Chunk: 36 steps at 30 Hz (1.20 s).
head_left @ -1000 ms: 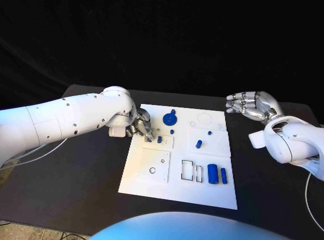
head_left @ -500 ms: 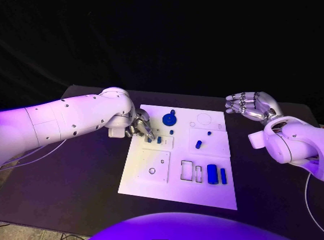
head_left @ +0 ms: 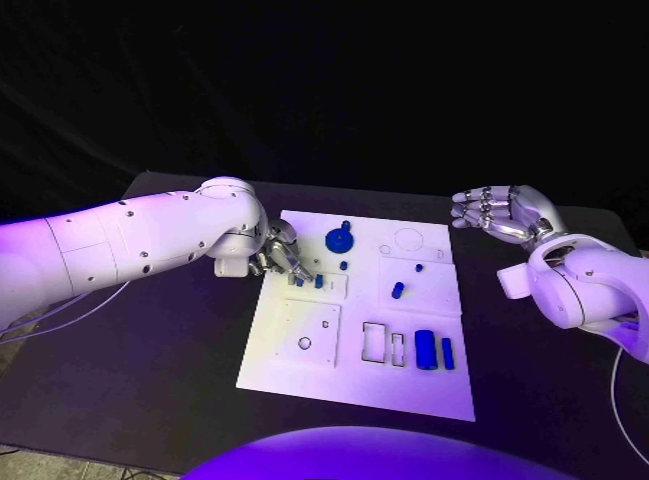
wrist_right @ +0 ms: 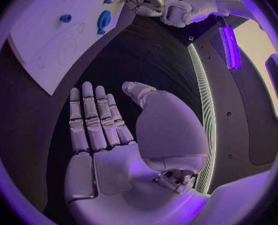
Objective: Assemble the parts on the task board
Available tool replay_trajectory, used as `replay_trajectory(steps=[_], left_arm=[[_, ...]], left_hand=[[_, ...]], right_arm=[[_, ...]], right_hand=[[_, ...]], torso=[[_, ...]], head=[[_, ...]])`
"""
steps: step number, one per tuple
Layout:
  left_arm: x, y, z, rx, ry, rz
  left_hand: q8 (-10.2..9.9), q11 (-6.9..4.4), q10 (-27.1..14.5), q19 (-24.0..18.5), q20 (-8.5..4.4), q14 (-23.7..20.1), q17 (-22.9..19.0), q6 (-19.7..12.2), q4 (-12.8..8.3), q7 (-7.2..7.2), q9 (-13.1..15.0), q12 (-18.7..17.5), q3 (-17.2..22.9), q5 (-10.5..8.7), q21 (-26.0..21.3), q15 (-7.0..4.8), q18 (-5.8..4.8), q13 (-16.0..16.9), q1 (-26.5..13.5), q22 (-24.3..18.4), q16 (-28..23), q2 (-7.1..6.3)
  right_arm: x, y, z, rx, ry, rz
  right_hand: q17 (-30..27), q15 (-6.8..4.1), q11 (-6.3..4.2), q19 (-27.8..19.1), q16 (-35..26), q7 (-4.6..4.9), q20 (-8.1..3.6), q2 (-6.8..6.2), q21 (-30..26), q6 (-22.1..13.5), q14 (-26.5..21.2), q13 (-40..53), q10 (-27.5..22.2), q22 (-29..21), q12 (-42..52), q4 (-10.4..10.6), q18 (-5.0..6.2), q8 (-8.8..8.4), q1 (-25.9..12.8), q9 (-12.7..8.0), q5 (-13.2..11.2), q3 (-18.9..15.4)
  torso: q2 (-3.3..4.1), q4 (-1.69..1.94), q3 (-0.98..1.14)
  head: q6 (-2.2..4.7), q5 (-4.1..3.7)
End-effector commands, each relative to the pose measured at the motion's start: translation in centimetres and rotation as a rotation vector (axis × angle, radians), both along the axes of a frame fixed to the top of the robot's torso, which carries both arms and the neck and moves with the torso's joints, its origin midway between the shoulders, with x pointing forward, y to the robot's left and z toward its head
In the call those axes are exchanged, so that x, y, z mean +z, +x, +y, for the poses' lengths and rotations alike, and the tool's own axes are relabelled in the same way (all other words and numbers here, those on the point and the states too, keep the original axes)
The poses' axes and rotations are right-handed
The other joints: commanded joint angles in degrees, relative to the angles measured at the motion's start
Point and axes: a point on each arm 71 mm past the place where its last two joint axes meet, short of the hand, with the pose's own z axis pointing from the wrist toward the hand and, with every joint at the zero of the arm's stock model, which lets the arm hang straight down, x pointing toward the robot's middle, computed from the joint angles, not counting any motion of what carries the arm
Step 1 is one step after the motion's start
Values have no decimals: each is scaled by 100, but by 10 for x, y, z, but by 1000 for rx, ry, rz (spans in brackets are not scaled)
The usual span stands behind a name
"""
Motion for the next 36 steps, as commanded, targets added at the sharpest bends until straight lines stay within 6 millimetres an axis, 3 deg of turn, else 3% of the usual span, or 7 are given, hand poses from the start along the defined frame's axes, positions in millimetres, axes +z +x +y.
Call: replay_trajectory(steps=[1,10,11,17,18,22,36], left_arm=[[1,0,-1,7,-17,-14],[16,0,3,89,-130,-69],[22,0,3,114,-169,-92],[37,3,0,162,-294,-220],[40,4,-2,162,-320,-256],[50,6,-13,102,-437,-447],[37,-8,-55,-348,-459,-785]], left_hand=[[-26,2,0,33,-11,279,231,37,32,2,-8,31,-56,-23,-36,-11,-9,8,53,-4,24,-3],[-164,93,-346,-184,26,218,92,-236,69,113,-57,-213,-206,18,-226,56,53,-418,126,-311,-64,162],[-243,189,-827,-547,81,113,-106,-421,65,213,-84,-580,-261,27,-541,138,148,-1025,216,-797,-197,185],[-365,386,-1539,-1497,246,-117,-436,-776,70,426,-129,-1083,-422,10,-1527,331,407,-1520,444,-2128,-415,158],[-477,486,-1859,-1804,315,-889,-1899,-965,64,507,-190,-1360,-402,34,-1958,402,465,-1684,630,-2562,-1442,170],[-669,624,-2130,-1860,457,-1605,-3308,-1045,-6,650,-359,-1963,-249,34,-2602,530,482,-2167,1462,-2992,-2742,110],[-1746,698,-2120,-1865,503,-1767,-3586,-590,-234,609,-999,-3343,-352,-47,-2891,595,465,-3269,2466,-3160,-2928,-244]], right_arm=[[0,-1,2,17,3,-3],[-1,-1,1,15,3,-2],[-1,-1,1,14,4,-2],[-1,-1,0,12,4,-2],[-1,-1,0,12,4,-2],[-1,0,1,16,6,-3],[-3,-1,2,28,8,-6]], right_hand=[[-7,29,26,-46,-20,309,-5,9,-32,-24,-21,-5,-30,-8,-34,-14,69,-19,-67,-8,19,-14],[-17,32,29,-56,-26,312,-2,12,-32,-28,-24,-5,-34,-19,-41,-17,69,-25,-71,-11,19,-18],[-23,34,31,-62,-31,314,0,13,-32,-33,-28,-5,-39,-27,-45,-20,69,-30,-73,-14,20,-21],[-30,37,34,-69,-37,317,2,15,-31,-38,-32,-5,-44,-35,-50,-23,69,-35,-75,-16,20,-24],[-32,38,35,-72,-39,318,3,17,-31,-39,-34,-5,-45,-38,-52,-24,69,-37,-74,-17,20,-24],[-60,38,27,-86,-54,306,8,53,-23,-3,-33,-1,-30,-72,-57,-58,73,-27,-43,-15,11,-6],[-138,24,-1,-62,-80,269,3,118,-6,111,3,-1,33,-163,-79,-124,79,-9,-21,-18,-158,33]], torso=[[-2,1,3],[-2,-3,0],[-2,-3,0],[-3,-1,2],[0,1,2],[2,8,-6],[7,-4,-12]], head=[[8,3],[42,-5],[48,-12],[81,-39],[94,-51],[128,-109],[219,-183]])
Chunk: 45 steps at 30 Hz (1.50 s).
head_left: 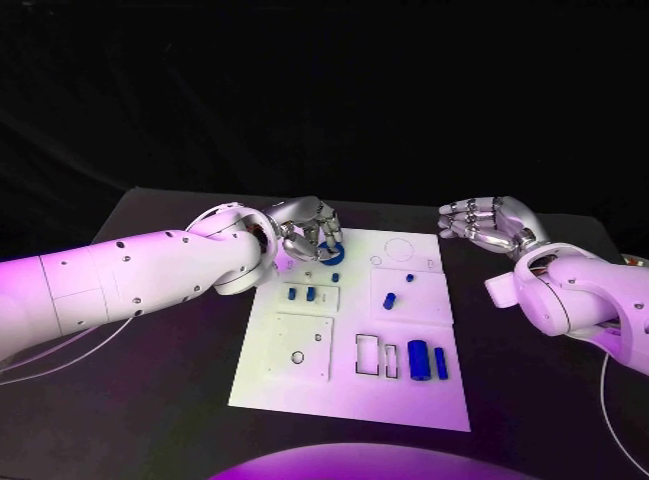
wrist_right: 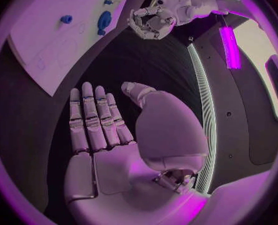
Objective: Assemble the parts on the task board
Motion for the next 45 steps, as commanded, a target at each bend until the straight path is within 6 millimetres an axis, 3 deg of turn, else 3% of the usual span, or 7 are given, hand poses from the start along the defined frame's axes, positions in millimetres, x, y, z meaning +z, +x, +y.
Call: replay_trajectory(steps=[1,3,9,13,22,33,45], left_arm=[[0,-7,-14,-178,98,-173],[-5,-9,-17,-213,145,-176],[-16,-12,-22,-269,244,-175],[-21,-12,-24,-287,302,-154],[-27,-7,-26,-275,363,-141],[-30,-2,-29,-262,384,-133],[-35,1,-32,-259,407,-106]], left_hand=[[-295,55,-84,-80,89,-139,0,89,90,-110,-124,-291,-382,-23,-80,62,42,-188,-173,-28,77,-153],[-550,49,-128,-84,120,-221,-44,219,170,-180,-206,-477,-769,-14,-170,60,52,-323,-133,-78,136,-125],[-871,-1,124,111,59,-24,-17,516,271,-206,-274,-620,-912,2,-2,2,56,-477,199,28,559,-55],[-995,-24,196,149,36,206,372,621,307,-206,-278,-699,-1018,-2,160,-12,55,-543,215,149,1050,-93],[-1134,-1,284,163,33,416,761,677,292,-173,-276,-768,-1033,25,378,-2,51,-601,339,314,1534,-12],[-1204,17,358,136,42,481,892,754,286,-157,-264,-835,-900,31,539,16,52,-652,469,442,1759,56],[-1240,10,547,97,41,568,1044,906,265,-141,-232,-856,-701,25,732,11,55,-677,579,593,1981,99]], right_arm=[[0,-1,2,26,5,-7],[0,-1,2,27,5,-6],[-1,-1,2,27,4,-4],[-1,-2,2,26,4,-3],[-1,-2,2,27,4,-4],[-1,-2,4,30,5,-4],[-1,-2,5,33,6,-3]], right_hand=[[-7,3,2,-21,-31,253,3,58,-6,24,24,-1,30,-7,-36,-37,79,-9,-22,-9,-24,8],[-8,3,2,-21,-32,253,3,58,-6,25,24,-1,30,-8,-36,-38,80,-10,-21,-10,-27,9],[-10,3,3,-20,-32,254,3,57,-6,24,24,-2,29,-9,-37,-39,80,-11,-22,-10,-28,8],[-10,3,3,-20,-32,254,3,57,-6,24,24,-2,29,-9,-37,-39,80,-11,-22,-10,-28,8],[-14,4,5,-19,-35,258,3,54,-5,22,24,-2,28,-14,-41,-42,79,-14,-24,-13,-32,7],[-20,5,7,-18,-38,261,3,54,-6,21,24,-3,27,-21,-45,-44,79,-18,-28,-15,-31,6],[-22,6,8,-18,-39,261,4,54,-6,21,24,-3,27,-23,-47,-44,79,-19,-30,-15,-30,5]], torso=[[6,-7,3],[10,-6,0],[7,-6,7],[8,-8,7],[11,-6,6],[8,-14,9],[-2,-4,14]], head=[[9,8],[9,-2],[0,-4],[-5,-7],[-16,-13],[-25,15],[-37,-22]])
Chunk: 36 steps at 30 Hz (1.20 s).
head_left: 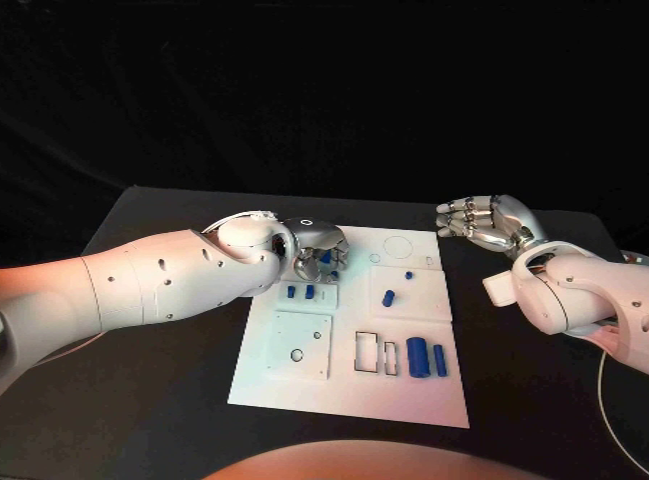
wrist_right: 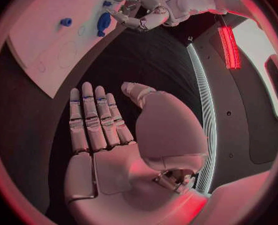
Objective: Assemble the parts on the task board
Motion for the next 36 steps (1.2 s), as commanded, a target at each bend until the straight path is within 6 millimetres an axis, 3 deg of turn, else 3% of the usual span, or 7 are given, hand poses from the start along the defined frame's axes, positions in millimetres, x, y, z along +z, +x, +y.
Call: replay_trajectory(steps=[1,15,26,36], left_arm=[[-3,0,-2,0,29,17],[-10,3,-2,16,52,31],[-14,3,-5,5,52,40],[-12,4,-4,11,28,18]], left_hand=[[-32,-11,69,-35,9,54,36,83,-8,6,15,-31,66,26,57,-9,61,-11,76,43,63,-7],[-89,-8,98,2,5,104,105,117,-37,36,26,-109,188,23,240,-9,40,-41,122,236,182,-8],[-85,-145,547,433,-62,521,779,423,-206,9,131,-113,459,1,933,-123,-87,0,197,1067,658,97],[-81,-179,763,498,-94,636,896,621,-364,-10,216,-201,593,1,1119,-162,-112,21,229,1262,754,161]], right_arm=[[0,-1,3,24,3,-5],[0,-1,4,26,4,-5],[1,-1,4,26,5,-6],[0,-1,4,27,6,-2]], right_hand=[[-7,6,7,-19,-39,262,4,31,-6,22,23,-3,28,-7,-25,-28,78,-19,-7,-6,-30,-11],[-7,6,7,-19,-39,262,4,31,-6,22,23,-3,28,-7,-25,-28,78,-19,-7,-6,-30,-11],[-17,8,9,-18,-44,263,4,33,-7,26,24,-3,28,-18,-31,-26,78,-22,-19,-8,-17,-14],[-21,9,10,-19,-48,263,5,33,-7,29,20,-3,28,-23,-33,-26,77,-23,-24,-9,-13,-16]], torso=[[-4,4,0],[0,2,-1],[1,5,0],[-4,5,-1]], head=[[-1,-10],[-14,-6],[-37,-13],[-38,2]])
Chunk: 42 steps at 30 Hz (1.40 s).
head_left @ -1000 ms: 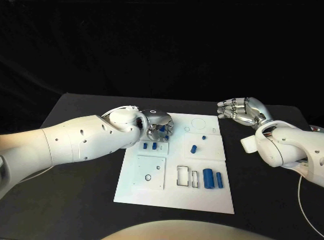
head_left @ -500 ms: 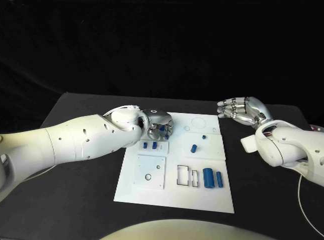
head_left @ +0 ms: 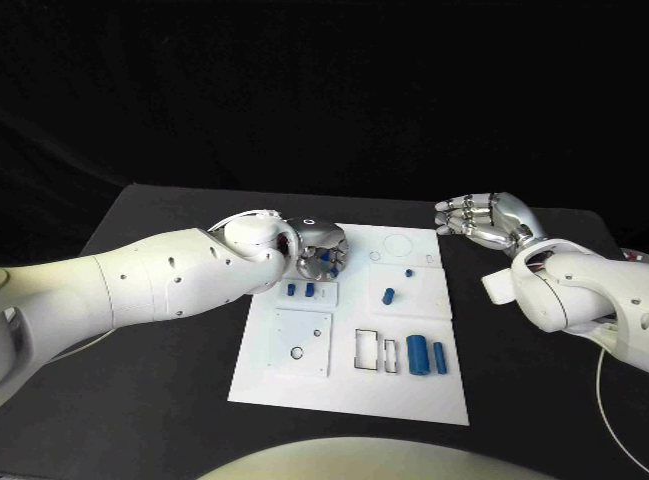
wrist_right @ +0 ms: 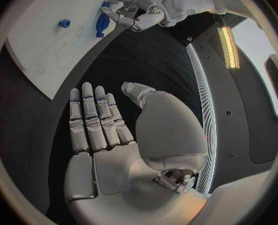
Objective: Assemble the parts on the task board
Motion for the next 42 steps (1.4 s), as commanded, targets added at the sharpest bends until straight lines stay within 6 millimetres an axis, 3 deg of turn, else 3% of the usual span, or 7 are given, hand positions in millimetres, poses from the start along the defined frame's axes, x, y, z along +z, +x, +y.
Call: replay_trajectory(steps=[1,11,20,32,42], left_arm=[[-3,-2,0,-5,-5,0],[4,-5,5,1,-63,-24],[22,-11,22,39,-105,-12],[26,-11,49,92,-82,24],[22,-7,56,113,-69,42]], left_hand=[[5,0,44,60,-3,53,14,38,-19,0,29,-34,33,2,41,-12,-108,7,16,26,27,41],[-60,25,64,61,-4,75,-4,39,-61,23,46,-169,88,8,99,5,-114,-9,-44,83,36,18],[-143,53,79,-9,16,50,-92,36,-48,35,73,-357,99,4,89,32,-106,-32,-212,61,17,-61],[-161,56,90,-20,21,42,-113,32,-46,38,78,-388,101,13,86,35,-104,-34,-236,58,12,-79],[-163,55,95,-24,22,39,-123,34,-46,37,80,-394,101,12,84,36,-104,-34,-242,55,10,-82]], right_arm=[[0,-1,2,22,4,-3],[0,0,2,20,4,-3],[0,0,0,13,0,-3],[0,1,-1,11,-1,-3],[-1,1,-1,13,-1,-2]], right_hand=[[-5,9,10,-19,-26,264,5,33,-7,29,20,-3,28,-5,-33,-27,77,-23,-24,-10,-14,-15],[-12,12,11,-22,-32,264,6,32,-9,32,13,-4,24,-12,-39,-27,76,-24,-32,-11,-10,-19],[-12,12,11,-22,-32,264,6,32,-9,32,13,-4,24,-12,-39,-27,76,-24,-32,-11,-10,-19],[-12,12,11,-22,-32,264,6,32,-9,32,13,-4,24,-12,-39,-27,76,-24,-32,-11,-10,-19],[-12,12,11,-22,-32,264,6,32,-9,32,13,-4,24,-12,-39,-27,76,-24,-32,-11,-10,-19]], torso=[[-5,1,-1],[-10,3,-3],[-13,16,3],[-1,4,-7],[-1,4,-4]], head=[[4,12],[56,12],[92,6],[92,24],[73,32]])
